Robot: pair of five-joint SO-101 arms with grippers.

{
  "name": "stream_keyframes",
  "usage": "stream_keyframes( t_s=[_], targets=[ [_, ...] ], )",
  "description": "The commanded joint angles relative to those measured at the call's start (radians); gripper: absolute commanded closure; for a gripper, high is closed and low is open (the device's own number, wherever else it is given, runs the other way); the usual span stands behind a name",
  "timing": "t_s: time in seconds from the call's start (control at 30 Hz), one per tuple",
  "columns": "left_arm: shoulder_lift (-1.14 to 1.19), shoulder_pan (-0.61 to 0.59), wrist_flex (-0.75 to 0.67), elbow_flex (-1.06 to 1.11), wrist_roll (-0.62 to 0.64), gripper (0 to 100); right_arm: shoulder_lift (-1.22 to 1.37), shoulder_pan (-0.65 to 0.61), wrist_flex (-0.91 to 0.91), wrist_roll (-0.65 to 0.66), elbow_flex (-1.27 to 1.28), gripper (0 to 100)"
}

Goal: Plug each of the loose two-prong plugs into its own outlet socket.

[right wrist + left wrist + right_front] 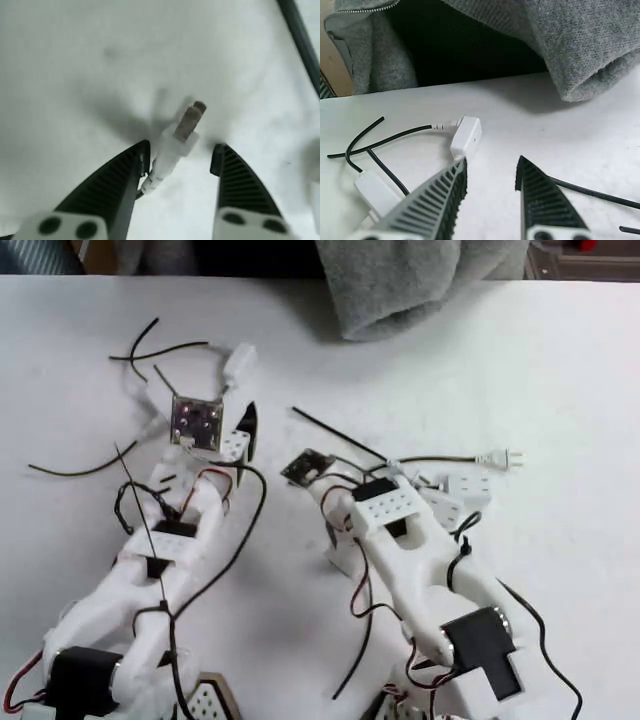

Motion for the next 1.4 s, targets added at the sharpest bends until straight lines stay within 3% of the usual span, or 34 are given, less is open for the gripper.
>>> stream_keyframes(
  t_s=[0.0,0.17,0.5,0.93,1.37],
  targets=[
    [0.002,-0.002,0.005,-0.04,-0.011,83,0.002,0.001,-0.054,-0.051,-0.012,80.7],
    [0.002,-0.002,0.005,-0.04,-0.011,83,0.004,-0.05,-0.073,-0.092,-0.006,80.7],
    [0.002,-0.001,0.005,-0.04,-0.011,83,0.005,-0.061,-0.074,-0.184,-0.005,92.7],
    [0.002,-0.001,0.005,-0.038,-0.011,83,0.005,-0.054,-0.068,-0.181,0.017,83.4],
    [0.002,-0.001,0.005,-0.038,-0.011,83,-0.005,-0.056,-0.102,-0.178,0.011,97.7]
  ],
)
